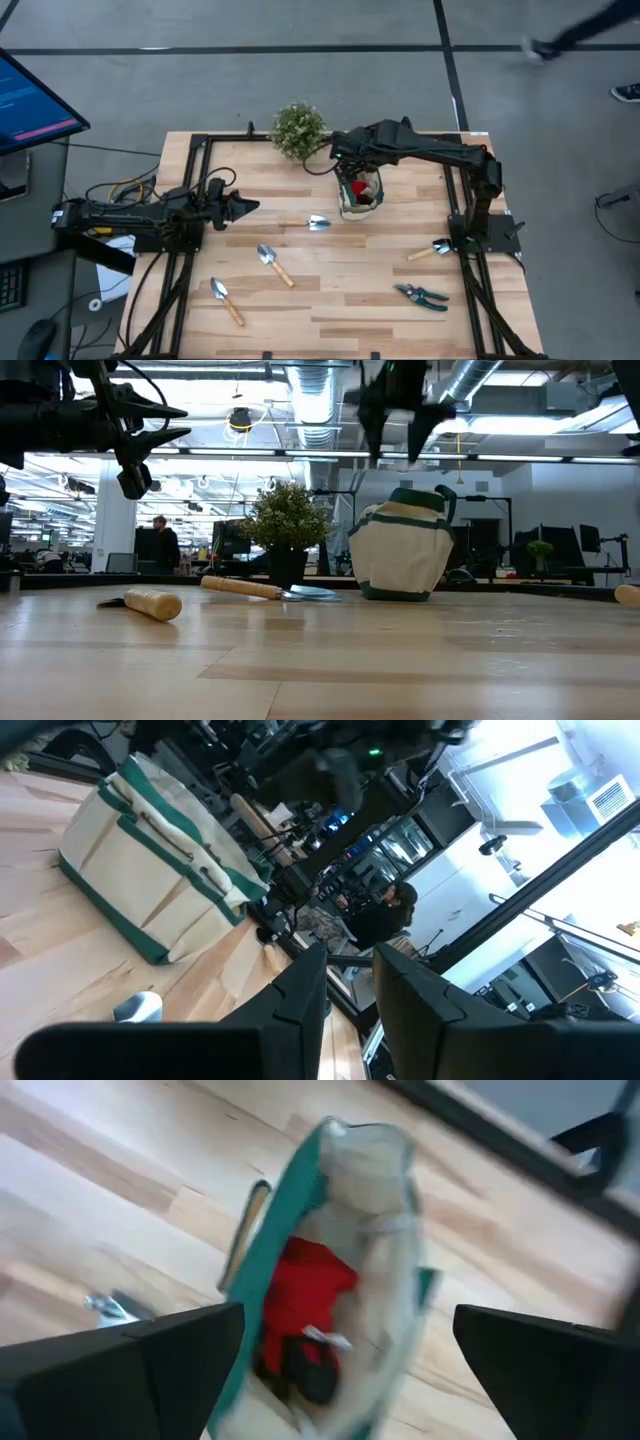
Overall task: Pick & Place Garden tools in Gardening bag
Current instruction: Put the brown trowel into the white gardening bag
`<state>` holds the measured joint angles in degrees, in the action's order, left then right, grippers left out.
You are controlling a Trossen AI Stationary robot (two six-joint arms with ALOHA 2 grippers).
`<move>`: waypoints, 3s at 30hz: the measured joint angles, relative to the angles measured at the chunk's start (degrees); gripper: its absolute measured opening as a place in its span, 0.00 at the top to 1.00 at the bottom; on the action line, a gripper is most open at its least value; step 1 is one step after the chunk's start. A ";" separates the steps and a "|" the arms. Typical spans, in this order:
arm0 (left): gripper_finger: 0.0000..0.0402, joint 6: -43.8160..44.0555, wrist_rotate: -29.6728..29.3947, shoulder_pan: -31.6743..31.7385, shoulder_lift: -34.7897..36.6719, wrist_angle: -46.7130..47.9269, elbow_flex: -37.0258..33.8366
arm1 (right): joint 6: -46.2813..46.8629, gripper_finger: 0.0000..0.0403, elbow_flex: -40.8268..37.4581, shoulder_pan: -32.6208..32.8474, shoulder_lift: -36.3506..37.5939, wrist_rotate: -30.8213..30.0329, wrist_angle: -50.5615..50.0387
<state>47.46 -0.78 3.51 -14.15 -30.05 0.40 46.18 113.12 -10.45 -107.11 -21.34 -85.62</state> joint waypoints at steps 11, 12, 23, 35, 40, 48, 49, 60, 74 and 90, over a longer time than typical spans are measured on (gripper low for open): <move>0.79 0.04 0.00 -0.02 -0.92 -0.16 0.00 | 11.93 0.18 -2.57 12.96 8.13 -0.20 -4.38; 0.79 0.43 0.00 -0.02 -0.93 -0.30 0.00 | 14.57 0.18 -4.67 14.44 9.13 -0.13 -4.28; 0.79 2.79 -0.19 0.00 -1.77 -0.88 0.00 | 56.77 0.18 -37.33 31.63 21.52 16.01 -4.26; 0.79 3.01 -0.46 0.00 -1.77 -1.21 0.00 | 87.98 0.18 -55.43 38.64 30.09 22.77 2.69; 0.79 4.28 -0.46 -0.02 -1.77 -1.28 0.00 | 89.35 0.18 -61.91 37.02 30.70 25.18 8.91; 0.79 5.77 -0.46 -0.02 -1.77 -1.37 0.00 | 77.36 0.18 -65.87 35.62 29.82 26.34 26.96; 0.79 5.72 -0.46 0.00 -1.77 -1.44 0.00 | 73.99 0.18 -65.84 35.89 29.91 26.84 28.98; 0.79 5.83 0.60 -0.02 -1.77 -1.57 0.00 | 52.25 0.18 -65.79 41.65 29.11 27.74 41.08; 0.79 5.95 1.03 -0.01 -1.77 -1.96 0.00 | 44.57 0.18 -63.69 50.22 29.09 38.31 39.43; 0.79 5.95 0.42 -0.01 -1.77 -2.21 0.00 | 90.93 0.18 -63.69 45.71 29.55 24.87 18.98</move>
<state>53.41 -0.36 3.49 -15.92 -32.26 0.40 137.11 49.43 35.26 -77.56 3.52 -66.63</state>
